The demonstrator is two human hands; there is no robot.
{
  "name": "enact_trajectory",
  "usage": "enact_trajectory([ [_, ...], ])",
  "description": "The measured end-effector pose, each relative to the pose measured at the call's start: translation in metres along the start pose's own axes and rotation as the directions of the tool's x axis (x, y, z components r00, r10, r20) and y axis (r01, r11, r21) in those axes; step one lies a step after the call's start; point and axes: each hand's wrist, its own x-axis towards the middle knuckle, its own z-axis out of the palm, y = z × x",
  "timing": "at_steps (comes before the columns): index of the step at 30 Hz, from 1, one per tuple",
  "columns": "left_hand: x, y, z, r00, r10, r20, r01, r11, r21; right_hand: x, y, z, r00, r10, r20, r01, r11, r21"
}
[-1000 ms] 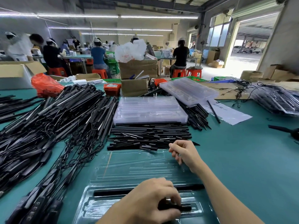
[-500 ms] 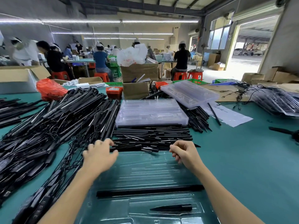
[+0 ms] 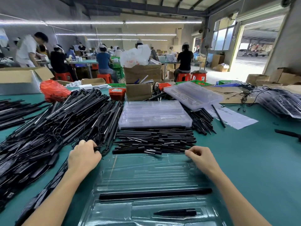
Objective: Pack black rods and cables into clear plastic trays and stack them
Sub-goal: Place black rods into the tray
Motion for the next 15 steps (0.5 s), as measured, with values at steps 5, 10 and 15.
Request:
enact_trajectory([
  [5, 0.009, 0.004, -0.014, 0.999, -0.040, -0.025, 0.041, 0.998, 0.045, -0.001, 0.000, -0.001, 1.000, 0.007, -0.023, -0.006, 1.000, 0.027],
  [10, 0.029, 0.020, -0.007, 0.983, 0.152, -0.100, -0.165, 0.977, -0.136, 0.001, 0.002, 0.003, 1.000, 0.015, 0.009, -0.014, 0.998, -0.059],
  [15, 0.052, 0.037, 0.018, 0.979, 0.103, 0.179, -0.089, 0.992, -0.086, 0.001, 0.003, 0.005, 1.000, -0.010, -0.005, 0.010, 0.991, -0.130],
])
